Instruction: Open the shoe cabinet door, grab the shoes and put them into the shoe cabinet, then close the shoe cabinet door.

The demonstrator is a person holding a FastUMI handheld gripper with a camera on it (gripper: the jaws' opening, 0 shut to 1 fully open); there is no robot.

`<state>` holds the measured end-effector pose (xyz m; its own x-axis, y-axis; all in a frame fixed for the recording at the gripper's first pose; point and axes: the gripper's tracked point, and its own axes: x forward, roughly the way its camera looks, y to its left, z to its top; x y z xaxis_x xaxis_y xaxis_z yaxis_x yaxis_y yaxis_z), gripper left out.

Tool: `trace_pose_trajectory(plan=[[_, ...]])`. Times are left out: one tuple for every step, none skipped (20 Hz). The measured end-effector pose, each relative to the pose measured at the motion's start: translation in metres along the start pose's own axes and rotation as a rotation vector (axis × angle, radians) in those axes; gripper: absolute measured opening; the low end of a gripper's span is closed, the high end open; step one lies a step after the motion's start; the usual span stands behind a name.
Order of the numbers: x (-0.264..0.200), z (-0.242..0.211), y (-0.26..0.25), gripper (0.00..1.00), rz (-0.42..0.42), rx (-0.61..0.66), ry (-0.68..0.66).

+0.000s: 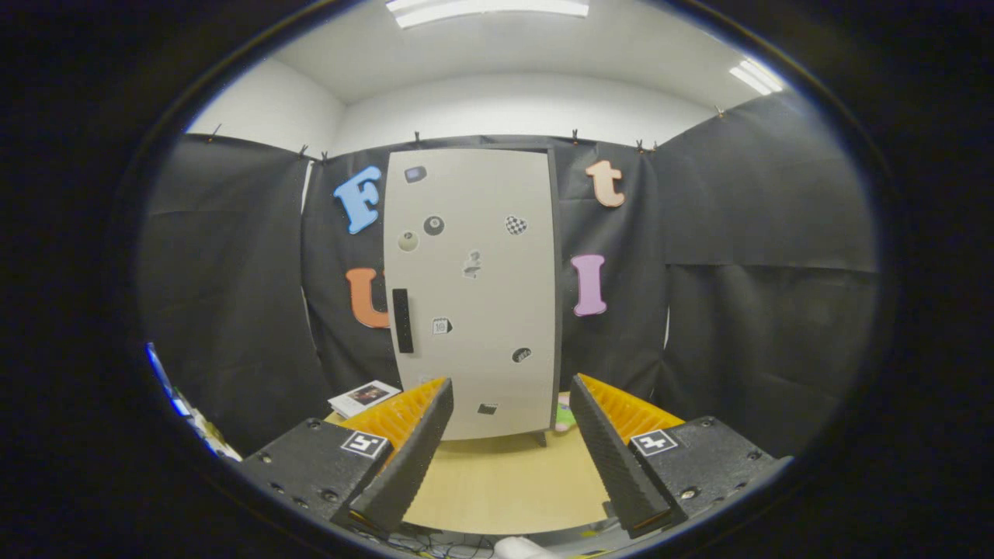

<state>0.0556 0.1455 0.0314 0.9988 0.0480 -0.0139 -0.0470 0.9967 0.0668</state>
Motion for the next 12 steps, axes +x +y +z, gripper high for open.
trace_pose_trajectory(plan=[[0.0008, 0.0012, -0.0011, 0.99, -0.001, -0.003, 0.001], [0.001, 0.0006, -0.0009, 0.99, 0.0, -0.004, 0.001], [0.0014, 0.0016, -0.0005, 0.98, 0.002, 0.001, -0.002], [0.0019, 0.0032, -0.0003, 0.99, 0.005, 0.008, -0.007], [0.0023, 0.0037, -0.0004, 0.99, 0.002, 0.013, -0.007], [0.0039, 0.004, -0.0028, 0.99, -0.005, 0.01, -0.009], [0.0045, 0.0038, -0.0054, 0.99, -0.014, 0.007, -0.007], [0.0056, 0.0041, -0.0039, 0.98, -0.012, 0.007, -0.009], [0.0063, 0.0035, -0.0028, 0.99, -0.014, 0.007, -0.008], [0.0074, 0.0021, -0.0037, 0.99, -0.015, 0.004, -0.006], [0.0092, 0.0019, -0.0038, 0.99, -0.016, 0.0, -0.004], [0.01, 0.0007, -0.004, 0.99, -0.017, -0.002, -0.001]])
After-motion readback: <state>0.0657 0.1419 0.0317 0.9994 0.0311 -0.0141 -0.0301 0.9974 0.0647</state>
